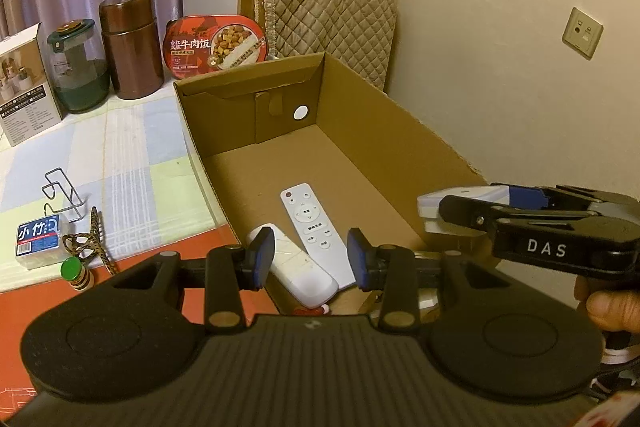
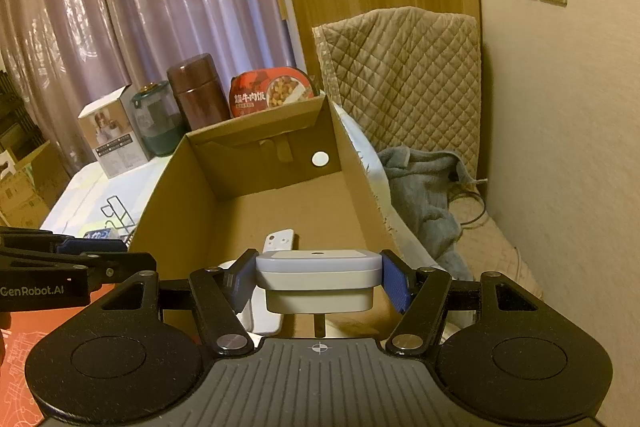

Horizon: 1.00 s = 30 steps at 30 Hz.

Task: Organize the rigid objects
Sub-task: 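Lower both tools into the box and open them to release the items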

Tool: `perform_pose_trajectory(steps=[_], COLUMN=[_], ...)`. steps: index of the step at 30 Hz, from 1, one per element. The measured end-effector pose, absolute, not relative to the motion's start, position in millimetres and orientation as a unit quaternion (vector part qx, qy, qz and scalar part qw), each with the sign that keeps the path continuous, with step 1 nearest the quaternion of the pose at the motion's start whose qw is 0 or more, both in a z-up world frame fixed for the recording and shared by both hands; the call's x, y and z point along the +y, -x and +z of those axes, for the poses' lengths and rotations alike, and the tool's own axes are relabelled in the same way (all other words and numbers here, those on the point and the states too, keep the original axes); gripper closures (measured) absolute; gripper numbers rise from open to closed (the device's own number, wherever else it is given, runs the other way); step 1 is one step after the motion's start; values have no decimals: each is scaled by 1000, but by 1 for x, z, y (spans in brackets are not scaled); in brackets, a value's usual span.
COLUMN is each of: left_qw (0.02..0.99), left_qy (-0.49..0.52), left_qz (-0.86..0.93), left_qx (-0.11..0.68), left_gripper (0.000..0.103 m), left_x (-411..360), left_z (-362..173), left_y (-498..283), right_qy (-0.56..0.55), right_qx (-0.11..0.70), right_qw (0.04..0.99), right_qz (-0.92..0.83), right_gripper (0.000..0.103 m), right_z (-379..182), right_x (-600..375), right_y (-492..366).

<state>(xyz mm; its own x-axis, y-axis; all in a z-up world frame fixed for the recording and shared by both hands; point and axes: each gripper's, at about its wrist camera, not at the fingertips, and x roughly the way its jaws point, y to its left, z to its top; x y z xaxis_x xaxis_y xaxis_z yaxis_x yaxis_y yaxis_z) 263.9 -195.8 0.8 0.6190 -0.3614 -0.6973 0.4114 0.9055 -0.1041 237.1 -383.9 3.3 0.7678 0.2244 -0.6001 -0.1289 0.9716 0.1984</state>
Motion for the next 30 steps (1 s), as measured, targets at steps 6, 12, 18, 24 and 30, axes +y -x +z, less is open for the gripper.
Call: perform_pose_trajectory(steps=[6, 12, 18, 24, 30], left_qw=[900, 901, 903, 907, 912], left_qy=[-30, -29, -23, -23, -20], left_qz=[-214, -212, -210, -209, -201], left_qx=[379, 378, 373, 365, 357], left_gripper=[69, 69, 69, 69, 69], left_x=[-194, -191, -187, -183, -174], left_z=[1, 0, 4, 13, 26], left_y=[-264, -261, -259, -254, -247], right_qy=[-82, -98, -106, -105, -97], right_qx=[333, 318, 304, 296, 289], right_qw=[935, 937, 942, 945, 947], right_qz=[94, 105, 95, 95, 102], right_gripper=[42, 41, 37, 35, 34], right_z=[1, -1, 8, 20, 36], right_x=[-384, -385, -388, -388, -381], right_y=[-240, -240, -235, -230, -222])
